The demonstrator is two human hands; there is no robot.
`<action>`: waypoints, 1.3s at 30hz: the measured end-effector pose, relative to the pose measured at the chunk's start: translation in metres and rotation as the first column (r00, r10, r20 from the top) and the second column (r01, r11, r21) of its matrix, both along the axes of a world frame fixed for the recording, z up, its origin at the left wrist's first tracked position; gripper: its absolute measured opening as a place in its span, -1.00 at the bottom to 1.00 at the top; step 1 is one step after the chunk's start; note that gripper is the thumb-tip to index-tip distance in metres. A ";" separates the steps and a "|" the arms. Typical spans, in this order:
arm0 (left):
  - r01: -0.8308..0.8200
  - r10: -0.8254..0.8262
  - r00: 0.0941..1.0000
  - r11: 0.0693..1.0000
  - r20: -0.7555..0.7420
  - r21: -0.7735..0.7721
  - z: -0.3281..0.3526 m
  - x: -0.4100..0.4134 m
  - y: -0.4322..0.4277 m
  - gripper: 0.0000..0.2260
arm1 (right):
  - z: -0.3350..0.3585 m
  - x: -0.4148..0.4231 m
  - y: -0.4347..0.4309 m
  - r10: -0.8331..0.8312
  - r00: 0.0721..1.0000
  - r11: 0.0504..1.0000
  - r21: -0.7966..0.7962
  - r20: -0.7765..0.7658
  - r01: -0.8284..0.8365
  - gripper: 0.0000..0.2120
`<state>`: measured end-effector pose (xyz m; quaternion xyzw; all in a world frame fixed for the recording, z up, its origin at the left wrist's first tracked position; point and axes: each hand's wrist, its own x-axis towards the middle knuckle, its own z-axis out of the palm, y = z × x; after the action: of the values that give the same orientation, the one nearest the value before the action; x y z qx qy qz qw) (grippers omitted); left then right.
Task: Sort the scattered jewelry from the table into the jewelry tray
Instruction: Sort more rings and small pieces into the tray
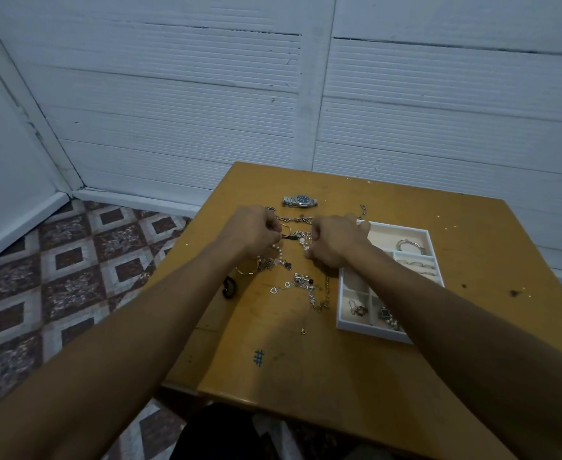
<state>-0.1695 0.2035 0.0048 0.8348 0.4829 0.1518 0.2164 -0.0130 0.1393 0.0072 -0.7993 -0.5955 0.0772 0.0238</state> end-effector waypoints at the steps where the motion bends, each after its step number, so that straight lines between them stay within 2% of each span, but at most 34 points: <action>1: 0.001 -0.001 1.000 1.000 -0.002 0.000 0.000 0.001 0.000 -0.88 | -0.001 0.000 0.000 0.005 1.000 1.000 0.002 0.013 -0.005 -0.68; 5: 0.011 -0.011 1.000 1.000 -0.007 0.002 -0.001 0.003 -0.002 -0.91 | -0.003 -0.001 0.001 -0.002 1.000 1.000 -0.003 0.026 0.002 -0.68; 7: 0.013 -0.013 1.000 1.000 -0.009 0.000 -0.002 0.004 -0.002 -0.91 | -0.002 -0.002 0.000 0.022 0.996 1.000 0.014 0.083 -0.023 -0.69; 11: 0.020 -0.020 1.000 1.000 -0.011 0.002 -0.004 0.008 -0.001 -0.91 | 0.001 -0.005 -0.009 0.160 0.935 0.982 0.046 0.317 -0.183 -0.72; 14: 0.022 -0.022 1.000 1.000 -0.010 0.005 -0.004 0.011 -0.001 -0.90 | 0.003 -0.002 -0.016 0.231 0.905 0.955 0.095 0.358 -0.281 -0.77; 21: 0.032 -0.032 0.999 0.999 -0.014 -0.024 -0.008 0.017 -0.003 -0.86 | 0.006 0.015 -0.018 0.229 0.961 0.940 0.222 0.157 -0.260 -0.76; 26: 0.036 -0.037 0.999 0.999 -0.023 -0.034 -0.014 0.025 -0.005 -0.78 | 0.015 0.030 -0.020 0.172 0.982 0.932 0.334 -0.072 -0.139 -0.80; 31: 0.105 -0.103 0.991 0.994 -0.082 0.021 -0.014 0.039 -0.011 -0.61 | 0.021 0.042 -0.021 0.124 0.958 0.934 0.357 -0.259 -0.024 -0.83; 36: 0.205 -0.161 0.940 0.971 -0.300 0.124 -0.014 0.047 -0.010 -0.60 | 0.026 0.051 -0.028 0.119 0.934 0.931 0.365 -0.338 0.013 -0.82; 39: 0.212 -0.166 0.928 0.972 -0.333 0.106 -0.013 0.050 -0.008 -0.65 | 0.027 0.058 -0.032 0.106 0.932 0.932 0.362 -0.346 0.029 -0.83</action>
<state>-0.1194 0.1955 -0.0079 0.9041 0.4170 0.0255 0.0894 0.0448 0.1072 0.0347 -0.7413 -0.6009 0.1120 0.2774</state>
